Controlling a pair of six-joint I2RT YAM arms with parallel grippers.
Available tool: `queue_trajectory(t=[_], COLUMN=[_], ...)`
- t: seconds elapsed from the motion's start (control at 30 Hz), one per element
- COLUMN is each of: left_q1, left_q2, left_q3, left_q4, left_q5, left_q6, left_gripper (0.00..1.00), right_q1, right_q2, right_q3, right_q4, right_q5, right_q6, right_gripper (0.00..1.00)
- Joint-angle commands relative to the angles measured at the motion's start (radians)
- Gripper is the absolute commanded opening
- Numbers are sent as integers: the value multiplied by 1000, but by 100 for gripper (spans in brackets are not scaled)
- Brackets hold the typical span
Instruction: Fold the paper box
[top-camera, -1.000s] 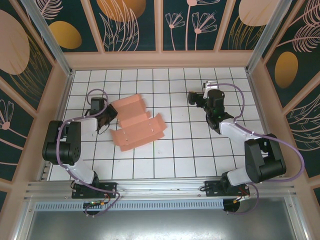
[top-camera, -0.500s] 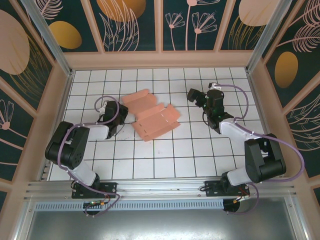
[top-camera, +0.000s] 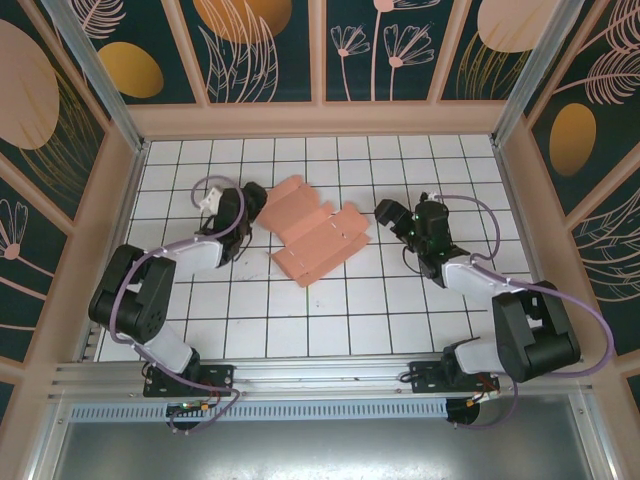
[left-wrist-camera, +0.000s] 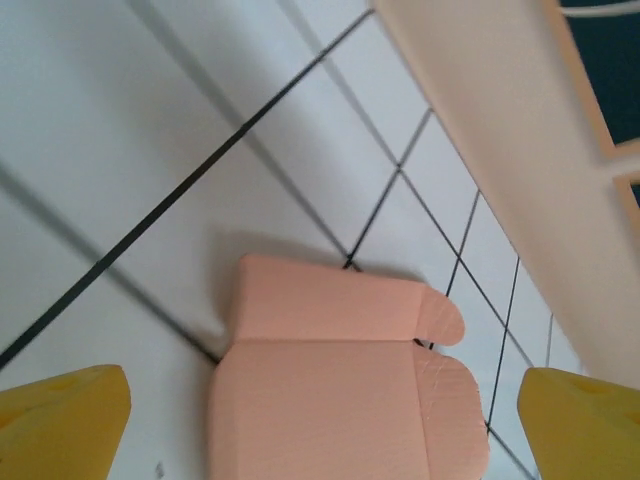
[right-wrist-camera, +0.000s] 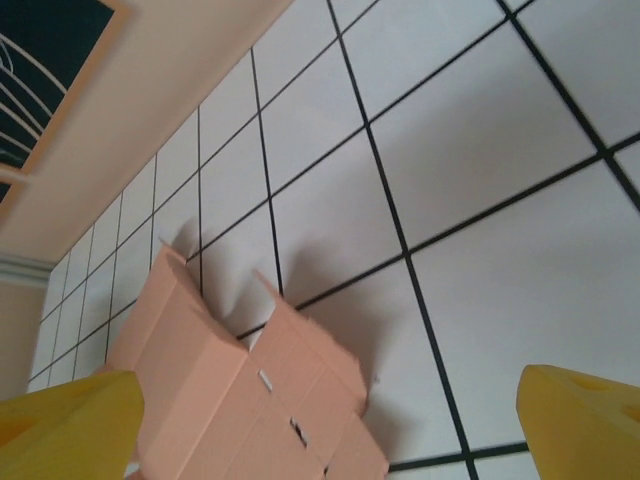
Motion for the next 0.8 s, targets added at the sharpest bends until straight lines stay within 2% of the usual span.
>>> queue_trajectory(t=[0.0, 0.1, 0.2, 0.3, 0.43, 0.53, 0.77], left_q1=[1, 1, 1, 1, 4, 5, 13], left_q2=[32, 171, 302, 389, 433, 446, 367], left_q3=[167, 350, 481, 536, 533, 518, 286], left_q4=[-160, -297, -388, -398, -376, -376, -297], left_q5=[54, 201, 313, 403, 427, 451, 432], left_q6=[335, 439, 452, 420, 372, 347, 219], left_gripper=[99, 93, 84, 77, 67, 65, 56], right_q1=[15, 31, 45, 66, 97, 124, 149], right_q2=[-23, -21, -16, 2, 53, 113, 230], right_q3=[-45, -74, -91, -86, -68, -52, -68], right_q4=[0, 5, 19, 37, 71, 120, 294], right_q5=[-87, -126, -147, -172, -239, -292, -361], right_q6=[30, 47, 67, 78, 93, 117, 267], right_gripper=[96, 96, 96, 96, 96, 96, 93])
